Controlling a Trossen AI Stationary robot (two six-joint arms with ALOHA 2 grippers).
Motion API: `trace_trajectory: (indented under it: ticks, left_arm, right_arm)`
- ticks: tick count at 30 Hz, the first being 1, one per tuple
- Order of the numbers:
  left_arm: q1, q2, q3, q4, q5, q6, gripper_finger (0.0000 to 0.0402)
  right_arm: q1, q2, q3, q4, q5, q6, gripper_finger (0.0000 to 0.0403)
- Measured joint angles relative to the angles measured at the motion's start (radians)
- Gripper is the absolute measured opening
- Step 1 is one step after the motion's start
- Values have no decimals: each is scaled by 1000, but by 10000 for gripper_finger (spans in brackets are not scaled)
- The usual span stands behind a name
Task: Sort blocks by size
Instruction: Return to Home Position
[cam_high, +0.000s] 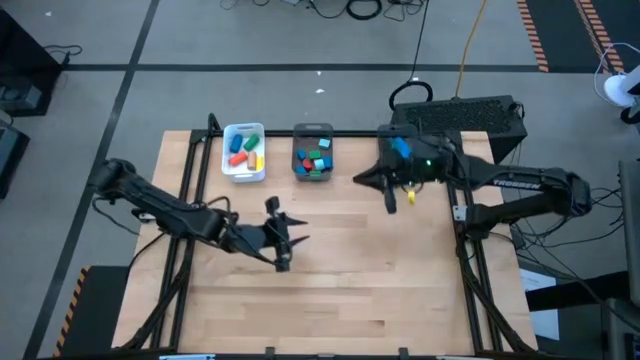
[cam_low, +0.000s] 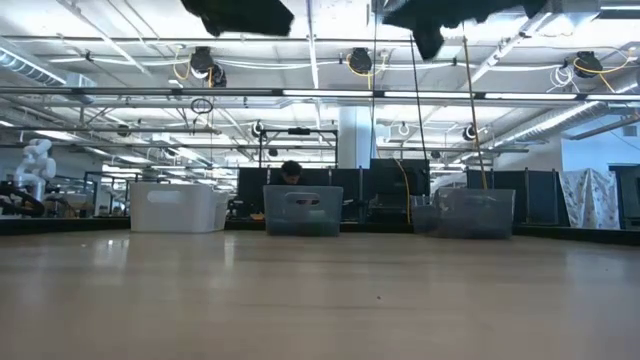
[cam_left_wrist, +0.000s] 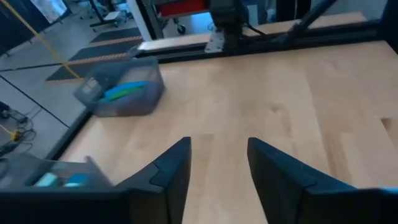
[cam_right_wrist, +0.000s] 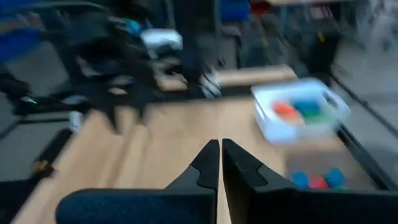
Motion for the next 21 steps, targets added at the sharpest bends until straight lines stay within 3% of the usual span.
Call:
trace_trajectory:
  ticks: [6,12,17,21]
  left_arm:
    - [20,-133,-11,-100,1,5,109]
    - [19,-277,-138,-82,2,0,59]
    - [25,-391,-289,12,11,-13,29]
    - [73,-450,-435,153,100,11,6]
  right_arm:
    - [128,0,-128,272,63,6,1]
    - [237,0,-290,494,154,12,0]
    - [310,19,-383,641,195,-38,0]
    - [332,78,-414,715,271,-43,0]
